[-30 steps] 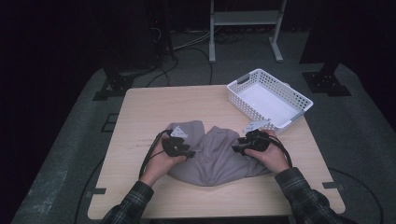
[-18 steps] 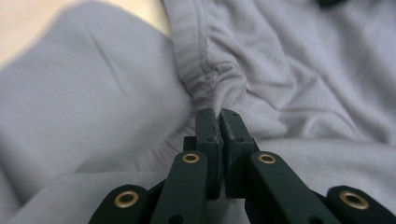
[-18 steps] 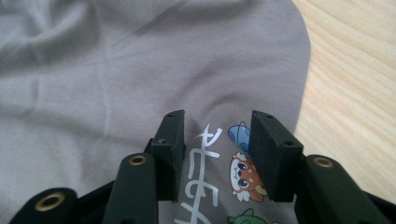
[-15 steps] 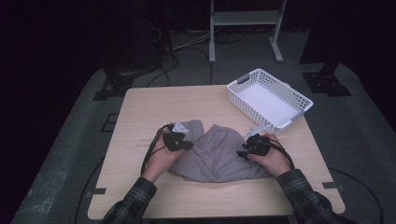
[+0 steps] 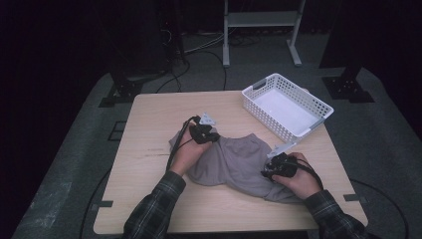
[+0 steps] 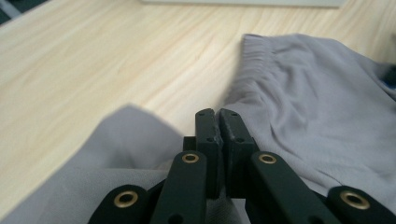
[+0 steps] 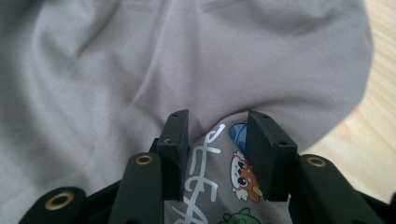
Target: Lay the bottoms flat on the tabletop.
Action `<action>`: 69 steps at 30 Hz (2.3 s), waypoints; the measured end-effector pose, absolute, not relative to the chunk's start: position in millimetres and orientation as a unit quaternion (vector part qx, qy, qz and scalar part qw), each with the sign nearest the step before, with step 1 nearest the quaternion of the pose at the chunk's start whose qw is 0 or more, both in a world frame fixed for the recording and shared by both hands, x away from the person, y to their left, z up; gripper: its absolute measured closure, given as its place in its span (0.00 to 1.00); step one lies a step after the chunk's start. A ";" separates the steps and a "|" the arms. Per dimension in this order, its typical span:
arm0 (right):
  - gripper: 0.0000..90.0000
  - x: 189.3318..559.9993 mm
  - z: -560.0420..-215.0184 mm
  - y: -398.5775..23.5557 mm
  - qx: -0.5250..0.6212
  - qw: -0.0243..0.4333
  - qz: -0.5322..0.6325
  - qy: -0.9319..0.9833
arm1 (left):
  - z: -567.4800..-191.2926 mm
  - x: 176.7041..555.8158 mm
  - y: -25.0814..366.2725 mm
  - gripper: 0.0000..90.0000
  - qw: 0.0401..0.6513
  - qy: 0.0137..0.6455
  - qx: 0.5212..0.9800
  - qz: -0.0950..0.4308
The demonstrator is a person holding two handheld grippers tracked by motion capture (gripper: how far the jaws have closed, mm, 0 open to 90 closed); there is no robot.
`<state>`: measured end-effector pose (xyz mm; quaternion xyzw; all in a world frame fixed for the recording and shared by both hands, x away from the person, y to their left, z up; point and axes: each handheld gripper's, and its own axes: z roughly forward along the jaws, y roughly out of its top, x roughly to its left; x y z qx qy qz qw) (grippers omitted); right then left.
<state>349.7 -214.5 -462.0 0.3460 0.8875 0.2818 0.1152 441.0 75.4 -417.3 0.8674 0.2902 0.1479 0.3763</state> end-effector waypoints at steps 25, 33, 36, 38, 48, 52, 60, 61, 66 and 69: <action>0.61 375.1 -428.6 -203.2 0.334 0.129 0.384 0.851 | -422.6 409.2 157.4 0.56 0.401 0.337 0.838 0.155; 0.61 410.5 -432.4 -162.3 0.311 0.089 0.422 0.847 | -444.1 401.4 170.3 0.53 0.383 0.353 0.844 0.131; 0.63 424.5 -434.8 -149.0 0.309 0.070 0.438 0.842 | -445.6 400.7 167.5 0.56 0.385 0.347 0.847 0.123; 0.65 434.3 -438.0 -138.3 0.308 0.063 0.438 0.842 | -447.7 400.9 165.3 0.64 0.379 0.343 0.851 0.118; 0.99 458.6 -466.1 -118.5 0.329 0.049 0.406 0.851 | -450.3 384.4 163.8 0.99 0.347 0.340 0.871 0.078; 0.99 467.1 -461.9 -122.0 0.344 0.090 0.387 0.851 | -448.7 367.5 161.5 0.99 0.350 0.321 0.877 0.067; 1.00 487.6 -456.4 -141.6 0.387 0.172 0.343 0.839 | -444.8 342.9 148.3 0.99 0.361 0.294 0.885 0.024; 1.00 488.7 -456.7 -143.5 0.391 0.181 0.339 0.837 | -444.6 340.7 146.9 0.99 0.361 0.290 0.886 0.021; 0.88 485.8 -455.0 -148.9 0.389 0.167 0.361 0.831 | -442.0 342.7 150.6 0.83 0.376 0.291 0.879 0.040; 0.77 477.1 -442.6 -153.7 0.380 0.155 0.393 0.823 | -435.3 348.3 160.8 0.72 0.389 0.307 0.865 0.072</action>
